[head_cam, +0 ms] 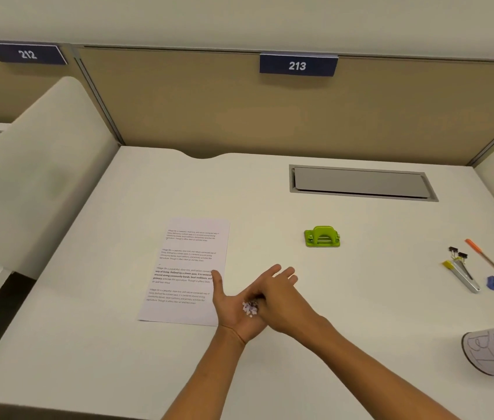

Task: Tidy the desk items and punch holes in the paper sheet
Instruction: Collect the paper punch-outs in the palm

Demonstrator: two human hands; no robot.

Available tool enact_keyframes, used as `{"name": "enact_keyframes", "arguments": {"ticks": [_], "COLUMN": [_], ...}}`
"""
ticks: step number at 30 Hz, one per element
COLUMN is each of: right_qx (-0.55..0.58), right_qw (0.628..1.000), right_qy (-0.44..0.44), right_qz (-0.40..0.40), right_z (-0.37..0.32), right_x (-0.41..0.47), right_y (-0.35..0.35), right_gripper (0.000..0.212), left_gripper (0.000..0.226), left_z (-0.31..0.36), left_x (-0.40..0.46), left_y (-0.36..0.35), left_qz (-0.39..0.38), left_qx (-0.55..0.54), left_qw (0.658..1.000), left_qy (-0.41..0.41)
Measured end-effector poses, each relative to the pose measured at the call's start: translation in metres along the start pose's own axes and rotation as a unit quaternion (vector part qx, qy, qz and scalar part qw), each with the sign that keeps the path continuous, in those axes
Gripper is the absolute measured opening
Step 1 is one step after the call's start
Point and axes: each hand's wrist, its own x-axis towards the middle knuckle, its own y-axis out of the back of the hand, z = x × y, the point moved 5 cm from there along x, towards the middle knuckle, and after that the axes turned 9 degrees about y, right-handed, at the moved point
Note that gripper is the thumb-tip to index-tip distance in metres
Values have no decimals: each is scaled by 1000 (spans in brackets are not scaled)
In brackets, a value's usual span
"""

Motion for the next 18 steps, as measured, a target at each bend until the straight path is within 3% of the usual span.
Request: {"name": "enact_keyframes", "arguments": {"ticks": [5,12,15,18], "right_qx": [12,18,87,182], "right_qw": [998,994,988,969], "right_qy": [20,71,123,125], "right_qz": [61,78,41,115], "right_z": [-3,0,4,28], "right_x": [-4,4,8,17], "right_y": [23,21,24,40], "right_gripper": [37,16,20,24], "left_gripper": [125,107,112,127], "left_z": [7,13,22,41], "left_x": [-9,-18,-20,-24], "left_y": [15,6,5,4], "left_qz": [109,75,70,78], "left_qx": [-42,-26,-13,9], "left_qw": [992,996,996,994], "left_qy": [-41,-47,-49,-71]}}
